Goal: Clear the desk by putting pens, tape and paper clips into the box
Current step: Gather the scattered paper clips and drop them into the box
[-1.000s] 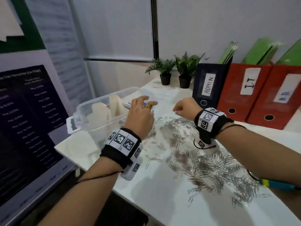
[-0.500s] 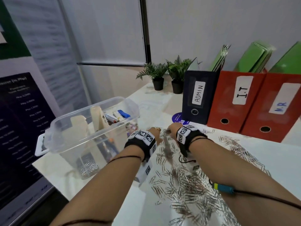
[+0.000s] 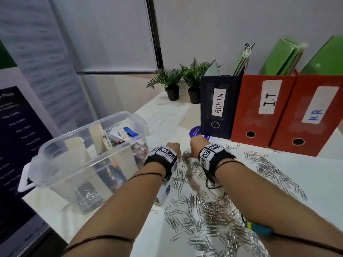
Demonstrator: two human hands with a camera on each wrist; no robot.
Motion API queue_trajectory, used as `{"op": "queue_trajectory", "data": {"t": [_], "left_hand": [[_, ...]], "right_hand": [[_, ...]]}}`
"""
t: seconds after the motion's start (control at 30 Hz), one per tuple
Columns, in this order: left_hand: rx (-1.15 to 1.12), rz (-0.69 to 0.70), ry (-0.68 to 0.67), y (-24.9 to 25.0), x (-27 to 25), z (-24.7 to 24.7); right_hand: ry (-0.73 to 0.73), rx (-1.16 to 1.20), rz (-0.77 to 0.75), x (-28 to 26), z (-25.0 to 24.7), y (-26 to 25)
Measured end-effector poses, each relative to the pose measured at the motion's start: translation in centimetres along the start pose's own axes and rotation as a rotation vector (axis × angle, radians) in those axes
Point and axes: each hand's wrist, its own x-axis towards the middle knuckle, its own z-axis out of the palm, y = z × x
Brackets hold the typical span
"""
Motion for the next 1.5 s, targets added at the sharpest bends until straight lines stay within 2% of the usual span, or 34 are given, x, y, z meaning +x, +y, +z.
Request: {"op": "queue_trajectory", "data": {"t": [0.3,0.5,0.63,0.77,0.9,1.07,1.13,1.2,1.3,1.4,1.5], "left_hand": [[-0.026,-0.003,0.052,0.3,-1.0,-1.6],[-0.197,0.017,0.278,-0.3,-4.9,-4.2],[-0.337,0.037,0.426,-1.8,-9.0,-6.4],[-0.428,0.056,0.515,-2.7,-13.2,-7.5],[-0.545,0.042,0.67,-4.3,-16.9,-9.6],[-0.487,-0.09,0.858,-10.0,-21.3,-11.9],[-0.455,-0.173,0.888,-13.1,-22.9,-11.9],[-0.424,-0.265,0.885,-15.8,-24.3,-11.4],[-0.38,-0.373,0.81,-18.5,-25.4,-10.1],[-0.376,-0.437,0.758,-19.9,-25.3,-8.4],[-0.462,-0.483,0.773,-20.5,-24.5,-7.3]], "right_hand": [[0.09,0.022,0.025,-0.8,-0.7,-0.6],[0.105,0.013,0.031,-1.7,-1.4,-1.1],[0.129,0.128,0.027,-2.4,-3.3,-1.8],[0.286,0.333,-0.044,-4.0,-6.2,-4.0],[0.404,0.42,-0.126,-6.7,-9.3,-7.3],[0.462,0.482,-0.282,-9.4,-11.7,-12.7],[0.453,0.513,-0.341,-10.2,-12.1,-15.3],[0.44,0.525,-0.4,-10.8,-12.1,-17.9],[0.406,0.546,-0.463,-11.6,-11.7,-21.6],[0.35,0.595,-0.506,-12.0,-10.6,-25.0],[0.319,0.575,-0.51,-11.8,-9.5,-27.6]]}}
